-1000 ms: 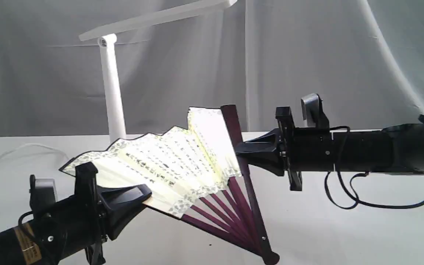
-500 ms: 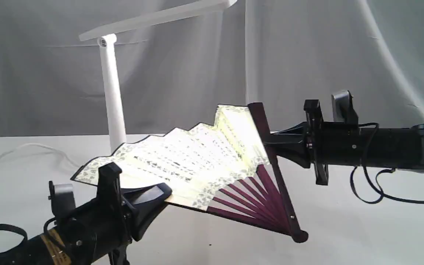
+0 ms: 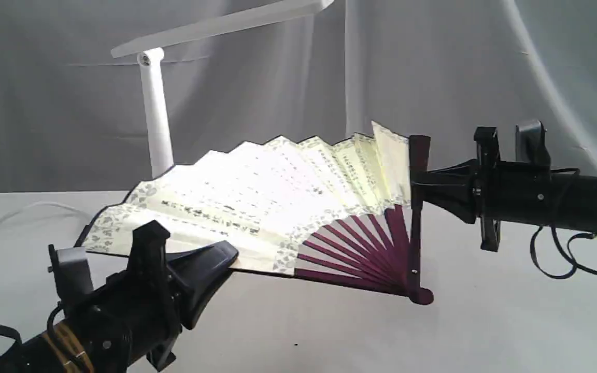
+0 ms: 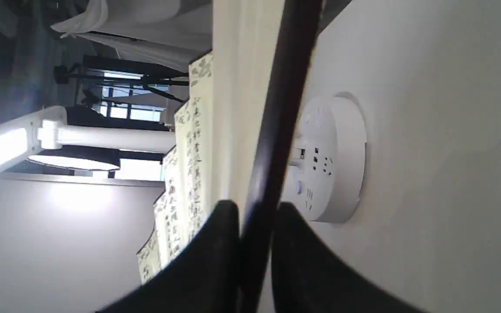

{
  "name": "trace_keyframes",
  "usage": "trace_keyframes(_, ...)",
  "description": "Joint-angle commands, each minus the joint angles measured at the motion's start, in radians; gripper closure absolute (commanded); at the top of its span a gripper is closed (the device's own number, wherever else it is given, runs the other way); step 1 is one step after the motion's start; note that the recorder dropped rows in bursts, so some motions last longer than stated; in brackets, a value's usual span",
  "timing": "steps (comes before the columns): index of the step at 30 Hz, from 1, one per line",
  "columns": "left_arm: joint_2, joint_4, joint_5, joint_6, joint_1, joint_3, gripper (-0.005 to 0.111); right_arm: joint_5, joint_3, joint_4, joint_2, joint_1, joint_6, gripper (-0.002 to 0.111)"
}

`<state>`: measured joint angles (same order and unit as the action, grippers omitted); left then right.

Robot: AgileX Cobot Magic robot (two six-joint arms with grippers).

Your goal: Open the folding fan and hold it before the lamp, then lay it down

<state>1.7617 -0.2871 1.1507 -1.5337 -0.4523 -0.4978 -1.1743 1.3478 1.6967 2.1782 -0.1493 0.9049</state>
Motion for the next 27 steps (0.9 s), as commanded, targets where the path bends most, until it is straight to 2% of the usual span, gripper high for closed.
trace_keyframes(1,-0.038,0.033,0.070,-0.008,-0.001,0.006,0.107,0.049,-0.001,-0.017,-0.007,-0.029,0.032,0.108)
trace_keyframes(7,-0.040,0.085,0.070,-0.008,-0.001,0.048,0.107,0.054,-0.001,-0.014,-0.007,-0.069,0.020,0.108)
trace_keyframes(17,-0.040,0.127,0.070,0.013,-0.006,0.073,0.107,0.046,-0.001,-0.016,-0.007,-0.074,0.002,0.108)
trace_keyframes(27,-0.040,0.303,0.070,0.080,-0.144,0.073,0.107,0.048,-0.001,-0.016,-0.007,-0.074,0.000,0.108)
